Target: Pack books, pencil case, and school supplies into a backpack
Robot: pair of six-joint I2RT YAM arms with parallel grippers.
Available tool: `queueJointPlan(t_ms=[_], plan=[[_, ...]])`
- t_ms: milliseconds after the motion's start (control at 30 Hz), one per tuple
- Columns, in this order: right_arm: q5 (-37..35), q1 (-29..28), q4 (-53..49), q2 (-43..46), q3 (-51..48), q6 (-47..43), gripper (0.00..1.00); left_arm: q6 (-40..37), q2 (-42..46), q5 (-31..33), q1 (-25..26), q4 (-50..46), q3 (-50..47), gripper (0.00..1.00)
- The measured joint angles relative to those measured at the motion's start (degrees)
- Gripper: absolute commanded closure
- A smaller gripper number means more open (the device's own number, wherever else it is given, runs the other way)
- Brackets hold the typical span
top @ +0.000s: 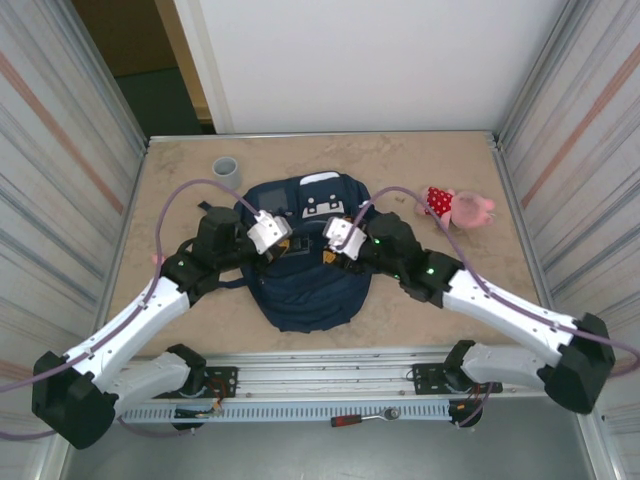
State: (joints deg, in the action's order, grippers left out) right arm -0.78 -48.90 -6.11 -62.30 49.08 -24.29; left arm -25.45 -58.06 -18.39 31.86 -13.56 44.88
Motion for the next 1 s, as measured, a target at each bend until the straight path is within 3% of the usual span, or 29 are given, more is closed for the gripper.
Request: queueJointPlan(t_ms=[200,400,533,733,1000], plan=[[4.31,6.38,1.57,7.82,-3.96,9.57,0.37,-10.99,-2.1,-2.14,2.43,-6.4,0.13,0.88],[6.03,8.13,1.49,12.52,-8.35,14.95,0.37,-17.64,-9.9,0.0,7.91,-8.68,0.0,0.73],[6.49,8.44,1.09,14.14,-9.25,16.37,0.37,-17.86,-11.96,0.11,8.76,-8.48,-0.13,0.55],[6.62,7.72,-1.6,13.25,-8.68,14.75,0.38,-9.99,-5.42,-2.51,5.46,-3.32,-1.86,0.32],[1.79,-4.39,-9.64,-1.33,1.81,2.4,0.38,10.25,9.73,-3.82,-10.45,1.86,-3.41,0.27]])
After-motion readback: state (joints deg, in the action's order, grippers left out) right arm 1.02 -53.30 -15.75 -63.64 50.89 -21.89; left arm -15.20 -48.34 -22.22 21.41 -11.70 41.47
